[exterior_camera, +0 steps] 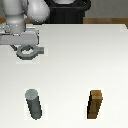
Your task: Put the loop with the handle onto the peg.
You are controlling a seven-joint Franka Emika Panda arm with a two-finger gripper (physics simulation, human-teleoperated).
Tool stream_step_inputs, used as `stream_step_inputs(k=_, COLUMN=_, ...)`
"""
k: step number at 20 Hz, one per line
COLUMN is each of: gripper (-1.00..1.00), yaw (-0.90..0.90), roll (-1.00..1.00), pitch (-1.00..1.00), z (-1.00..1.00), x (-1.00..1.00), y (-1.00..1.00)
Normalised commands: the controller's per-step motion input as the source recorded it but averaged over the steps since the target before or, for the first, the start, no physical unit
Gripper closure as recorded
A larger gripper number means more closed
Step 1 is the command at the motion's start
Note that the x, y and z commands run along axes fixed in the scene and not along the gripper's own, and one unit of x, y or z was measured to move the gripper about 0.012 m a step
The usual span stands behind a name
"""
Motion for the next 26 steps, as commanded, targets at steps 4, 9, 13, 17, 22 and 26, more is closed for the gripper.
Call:
stream_step_inputs(k=4, gripper=1.0, yaw=0.0, roll=0.0, pitch=0.0, z=0.0, x=0.0, y=0.0)
stream_step_inputs(k=9, gripper=1.0, yaw=0.0, roll=0.0, pitch=0.0, z=0.0, x=0.0, y=0.0)
stream_step_inputs(k=13, gripper=1.0, yaw=0.0, roll=0.0, pitch=0.0, z=0.5, x=0.0, y=0.0)
stream_step_inputs(k=17, gripper=1.0, yaw=0.0, roll=0.0, pitch=0.0, z=1.0, x=0.0, y=0.0)
stream_step_inputs(k=22, gripper=1.0, yaw=0.0, roll=0.0, pitch=0.0, z=0.8, x=0.2, y=0.0)
stream_step_inputs(k=26, gripper=1.0, yaw=0.0, roll=0.0, pitch=0.0, z=0.0, x=1.0, y=0.0)
